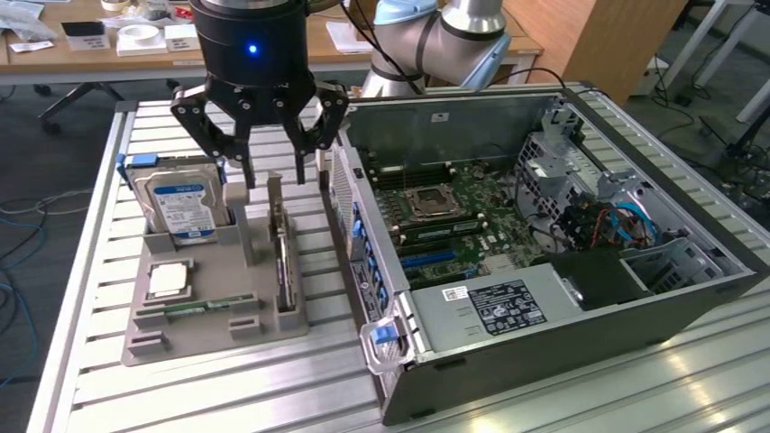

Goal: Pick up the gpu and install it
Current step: 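Pick up the gpu and move the gpu toward the slot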

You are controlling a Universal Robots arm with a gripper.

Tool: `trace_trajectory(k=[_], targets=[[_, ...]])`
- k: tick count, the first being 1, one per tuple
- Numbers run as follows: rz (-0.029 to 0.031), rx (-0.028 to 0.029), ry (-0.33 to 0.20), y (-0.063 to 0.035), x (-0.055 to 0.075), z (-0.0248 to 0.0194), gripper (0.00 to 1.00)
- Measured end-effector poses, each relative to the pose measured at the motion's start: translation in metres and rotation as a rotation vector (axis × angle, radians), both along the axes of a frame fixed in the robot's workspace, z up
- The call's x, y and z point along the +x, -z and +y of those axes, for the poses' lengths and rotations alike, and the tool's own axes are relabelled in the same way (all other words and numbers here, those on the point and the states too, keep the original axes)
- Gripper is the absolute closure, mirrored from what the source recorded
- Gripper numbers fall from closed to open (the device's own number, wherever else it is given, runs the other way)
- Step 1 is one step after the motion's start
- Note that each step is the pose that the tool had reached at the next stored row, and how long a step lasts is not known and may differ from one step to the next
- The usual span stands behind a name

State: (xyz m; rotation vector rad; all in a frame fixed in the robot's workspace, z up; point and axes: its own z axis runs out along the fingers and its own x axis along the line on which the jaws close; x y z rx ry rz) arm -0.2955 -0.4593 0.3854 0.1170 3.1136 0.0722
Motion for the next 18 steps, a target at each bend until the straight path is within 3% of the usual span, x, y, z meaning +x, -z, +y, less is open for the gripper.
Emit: trace_trajectory(k=[18], targets=[[0.0002,-0.0005,0.000,0.0127,0.000,0.0000,0.47]])
